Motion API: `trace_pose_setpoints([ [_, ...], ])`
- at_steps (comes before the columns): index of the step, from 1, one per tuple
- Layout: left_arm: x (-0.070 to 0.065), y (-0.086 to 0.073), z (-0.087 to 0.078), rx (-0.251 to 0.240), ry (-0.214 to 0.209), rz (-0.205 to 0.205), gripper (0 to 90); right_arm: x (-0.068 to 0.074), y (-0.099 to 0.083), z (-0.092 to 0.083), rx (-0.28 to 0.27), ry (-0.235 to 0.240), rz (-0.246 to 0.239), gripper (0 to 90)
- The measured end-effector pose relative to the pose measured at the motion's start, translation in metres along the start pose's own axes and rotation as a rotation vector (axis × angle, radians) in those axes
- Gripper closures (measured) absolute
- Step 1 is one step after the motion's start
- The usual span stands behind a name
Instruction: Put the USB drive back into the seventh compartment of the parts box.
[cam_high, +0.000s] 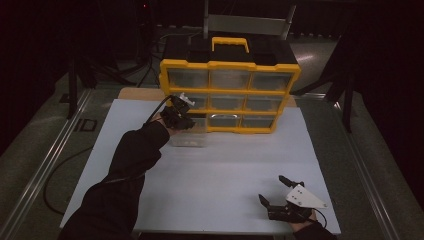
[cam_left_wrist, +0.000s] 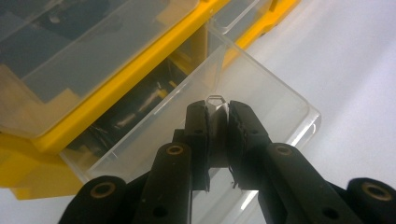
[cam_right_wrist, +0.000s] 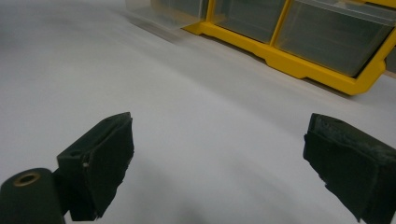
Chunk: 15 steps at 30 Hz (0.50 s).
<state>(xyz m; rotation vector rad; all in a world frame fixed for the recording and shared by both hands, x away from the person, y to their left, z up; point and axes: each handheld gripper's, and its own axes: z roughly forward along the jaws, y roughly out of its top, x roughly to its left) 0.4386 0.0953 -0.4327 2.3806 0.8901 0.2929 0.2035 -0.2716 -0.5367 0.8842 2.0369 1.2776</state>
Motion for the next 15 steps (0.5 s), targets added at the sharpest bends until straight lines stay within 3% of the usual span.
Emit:
trace_pose_setpoints([
  [8,0.0003,-0.0002,0.0017,0.016,-0.002,0.011,77.8,0.0001,-0.0001,0.0001,0.001,0.000,-0.001,8.9],
  [9,-0.0009,-0.0002,0.0018,0.013,0.009,0.005,68.9,0.0001,0.0000,0.0001,0.001,-0.001,-0.002,8.9],
  [15,0.0004,0.0011,-0.0048,-0.019,0.034,-0.022,51.9,0.0002,0.0001,0.0002,0.000,0.000,-0.001,8.9],
])
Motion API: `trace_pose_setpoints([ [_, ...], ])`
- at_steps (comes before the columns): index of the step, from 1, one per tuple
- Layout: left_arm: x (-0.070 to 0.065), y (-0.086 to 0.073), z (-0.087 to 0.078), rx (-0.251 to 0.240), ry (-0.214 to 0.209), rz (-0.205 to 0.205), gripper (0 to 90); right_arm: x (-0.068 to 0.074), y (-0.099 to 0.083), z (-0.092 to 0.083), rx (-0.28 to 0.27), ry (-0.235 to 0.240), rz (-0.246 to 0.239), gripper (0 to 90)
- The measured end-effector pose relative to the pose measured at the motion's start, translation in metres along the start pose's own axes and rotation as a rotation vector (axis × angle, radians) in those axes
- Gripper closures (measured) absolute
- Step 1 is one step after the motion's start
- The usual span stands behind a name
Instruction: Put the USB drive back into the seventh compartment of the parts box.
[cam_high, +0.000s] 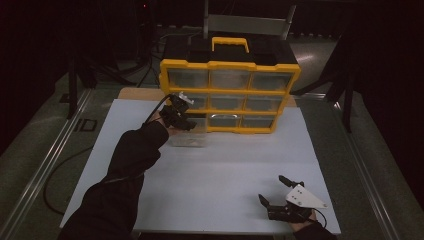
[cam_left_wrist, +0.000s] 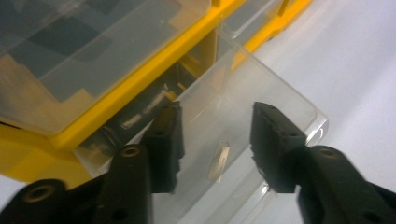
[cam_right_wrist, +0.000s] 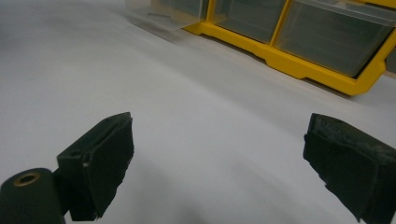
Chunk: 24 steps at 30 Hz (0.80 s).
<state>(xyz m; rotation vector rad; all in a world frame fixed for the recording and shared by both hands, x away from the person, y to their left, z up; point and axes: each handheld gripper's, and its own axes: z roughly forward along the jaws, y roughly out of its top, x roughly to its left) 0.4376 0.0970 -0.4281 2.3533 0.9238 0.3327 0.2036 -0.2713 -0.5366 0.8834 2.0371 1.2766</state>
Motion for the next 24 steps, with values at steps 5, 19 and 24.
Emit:
trace_pose_setpoints([
  [5,-0.001,0.002,-0.006,-0.009,0.009,-0.012,41.1,0.000,0.000,0.000,0.002,-0.001,-0.003,8.9],
  [19,-0.002,-0.002,-0.010,-0.019,0.005,-0.004,12.8,0.000,0.000,0.001,0.003,0.000,-0.003,8.9],
  [24,0.000,-0.003,-0.013,-0.037,0.003,-0.006,5.0,0.000,0.000,0.002,0.001,0.003,-0.008,8.9],
])
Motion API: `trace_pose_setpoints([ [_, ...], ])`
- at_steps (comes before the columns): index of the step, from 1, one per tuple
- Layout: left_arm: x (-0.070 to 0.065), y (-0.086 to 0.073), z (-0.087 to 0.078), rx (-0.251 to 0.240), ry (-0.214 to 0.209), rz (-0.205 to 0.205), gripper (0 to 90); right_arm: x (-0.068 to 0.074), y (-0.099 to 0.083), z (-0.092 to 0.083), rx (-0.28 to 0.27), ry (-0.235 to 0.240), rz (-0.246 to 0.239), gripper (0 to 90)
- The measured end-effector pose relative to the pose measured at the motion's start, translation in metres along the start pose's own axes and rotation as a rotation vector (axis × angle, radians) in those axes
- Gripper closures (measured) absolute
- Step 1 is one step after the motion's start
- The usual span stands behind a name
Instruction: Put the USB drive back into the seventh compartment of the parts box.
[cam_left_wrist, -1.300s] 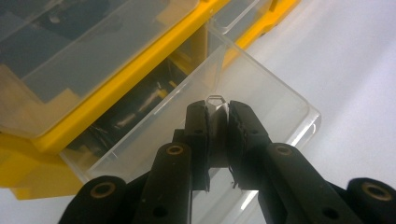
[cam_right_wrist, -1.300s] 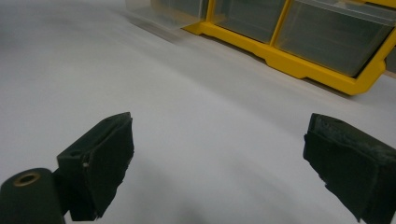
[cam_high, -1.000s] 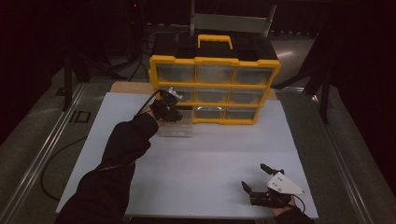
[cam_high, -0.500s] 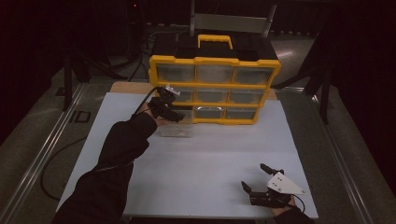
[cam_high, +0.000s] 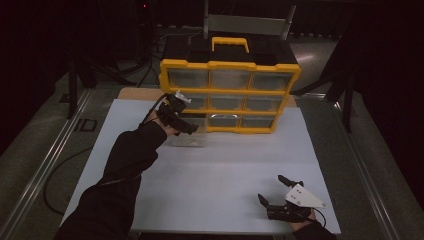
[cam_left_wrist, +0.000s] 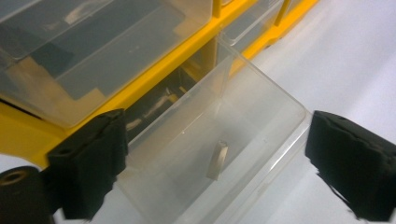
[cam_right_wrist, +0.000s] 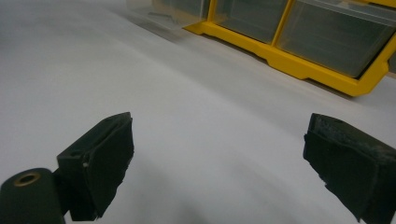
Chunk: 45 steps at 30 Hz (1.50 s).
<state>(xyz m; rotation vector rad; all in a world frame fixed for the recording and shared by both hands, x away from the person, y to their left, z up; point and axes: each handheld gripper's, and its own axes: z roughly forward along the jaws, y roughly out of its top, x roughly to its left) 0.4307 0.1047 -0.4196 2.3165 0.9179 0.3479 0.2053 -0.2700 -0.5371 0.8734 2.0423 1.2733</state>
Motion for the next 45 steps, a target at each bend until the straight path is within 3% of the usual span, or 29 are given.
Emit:
trace_pose_setpoints([
  [7,0.000,-0.002,-0.005,-0.025,-0.008,-0.012,0.3,0.000,0.001,0.002,0.000,0.008,0.002,8.9],
  [11,-0.002,-0.005,-0.009,-0.043,0.013,-0.007,0.0,0.000,0.001,0.003,-0.003,0.010,0.004,8.9],
  [15,-0.003,-0.006,-0.010,-0.038,-0.019,0.007,0.0,0.000,0.002,0.003,-0.001,0.008,0.000,8.9],
  [23,-0.007,-0.012,-0.015,-0.058,-0.035,0.018,0.0,0.001,0.003,0.004,-0.002,0.010,-0.003,8.9],
  [33,-0.004,-0.034,-0.025,-0.092,-0.041,0.014,0.0,0.001,0.003,0.005,-0.003,0.013,-0.003,8.9],
  [36,-0.004,-0.041,-0.028,-0.104,-0.054,0.041,0.0,0.001,0.003,0.005,-0.001,0.014,-0.003,8.9],
  [45,-0.005,-0.065,-0.031,-0.148,-0.059,0.035,0.0,0.001,0.003,0.005,-0.002,0.014,-0.003,8.9],
])
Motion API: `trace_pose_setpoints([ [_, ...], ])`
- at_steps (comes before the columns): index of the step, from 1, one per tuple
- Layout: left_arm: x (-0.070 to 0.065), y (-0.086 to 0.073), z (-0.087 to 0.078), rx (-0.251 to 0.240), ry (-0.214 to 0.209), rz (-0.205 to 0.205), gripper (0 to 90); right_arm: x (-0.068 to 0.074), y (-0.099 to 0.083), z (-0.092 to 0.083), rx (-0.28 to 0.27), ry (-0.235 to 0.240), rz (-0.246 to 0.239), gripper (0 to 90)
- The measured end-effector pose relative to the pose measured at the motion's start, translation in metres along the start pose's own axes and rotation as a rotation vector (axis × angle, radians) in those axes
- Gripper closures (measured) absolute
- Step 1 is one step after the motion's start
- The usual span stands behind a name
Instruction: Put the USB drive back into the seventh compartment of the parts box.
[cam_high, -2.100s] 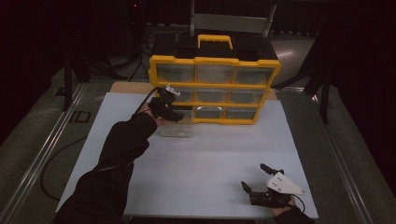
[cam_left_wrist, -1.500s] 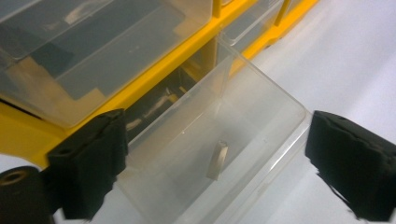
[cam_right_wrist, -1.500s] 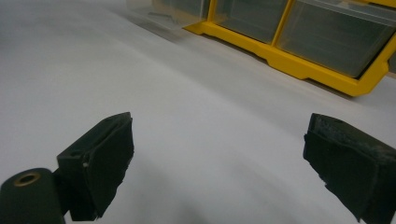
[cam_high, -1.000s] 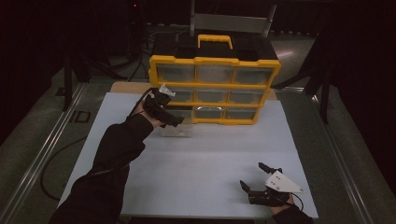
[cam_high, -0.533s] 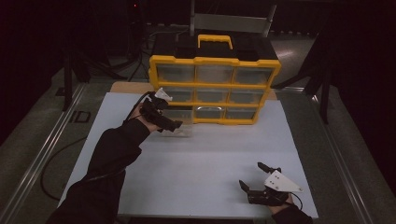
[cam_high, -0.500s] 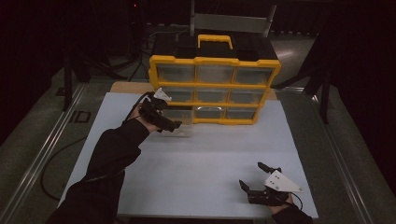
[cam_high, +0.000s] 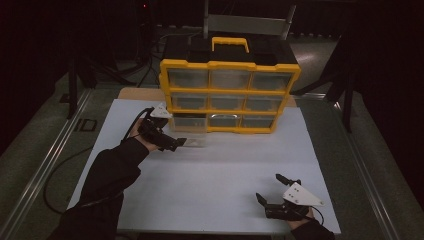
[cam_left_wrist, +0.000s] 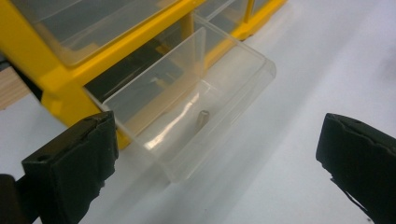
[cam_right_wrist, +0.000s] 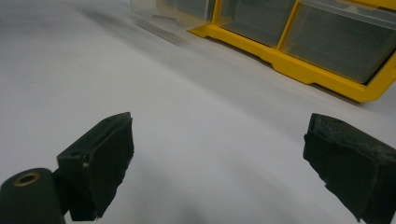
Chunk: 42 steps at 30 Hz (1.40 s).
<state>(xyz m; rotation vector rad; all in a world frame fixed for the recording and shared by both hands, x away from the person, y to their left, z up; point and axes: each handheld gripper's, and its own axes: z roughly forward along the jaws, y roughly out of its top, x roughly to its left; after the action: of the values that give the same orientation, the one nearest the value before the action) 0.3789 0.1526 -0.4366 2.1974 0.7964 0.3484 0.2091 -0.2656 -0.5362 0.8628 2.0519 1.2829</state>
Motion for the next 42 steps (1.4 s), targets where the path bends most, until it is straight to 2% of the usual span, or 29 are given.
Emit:
trace_pose_setpoints([
  [6,-0.004,-0.017,0.000,0.000,-0.003,0.018,0.0,0.000,0.000,0.000,0.000,0.000,0.001,8.9],
  [14,-0.008,-0.037,-0.006,-0.003,0.004,0.010,0.0,0.000,0.000,0.001,-0.001,0.001,0.000,8.9],
  [21,-0.015,-0.057,-0.008,0.001,-0.015,0.004,0.0,0.000,0.000,0.002,-0.001,0.004,-0.001,8.9],
  [28,-0.022,-0.075,-0.012,-0.017,-0.025,0.003,0.0,0.001,0.000,0.002,0.003,0.005,0.000,8.8],
  [42,-0.036,-0.111,-0.020,-0.031,0.004,0.012,0.0,0.001,0.000,0.003,0.002,0.008,-0.005,8.8],
])
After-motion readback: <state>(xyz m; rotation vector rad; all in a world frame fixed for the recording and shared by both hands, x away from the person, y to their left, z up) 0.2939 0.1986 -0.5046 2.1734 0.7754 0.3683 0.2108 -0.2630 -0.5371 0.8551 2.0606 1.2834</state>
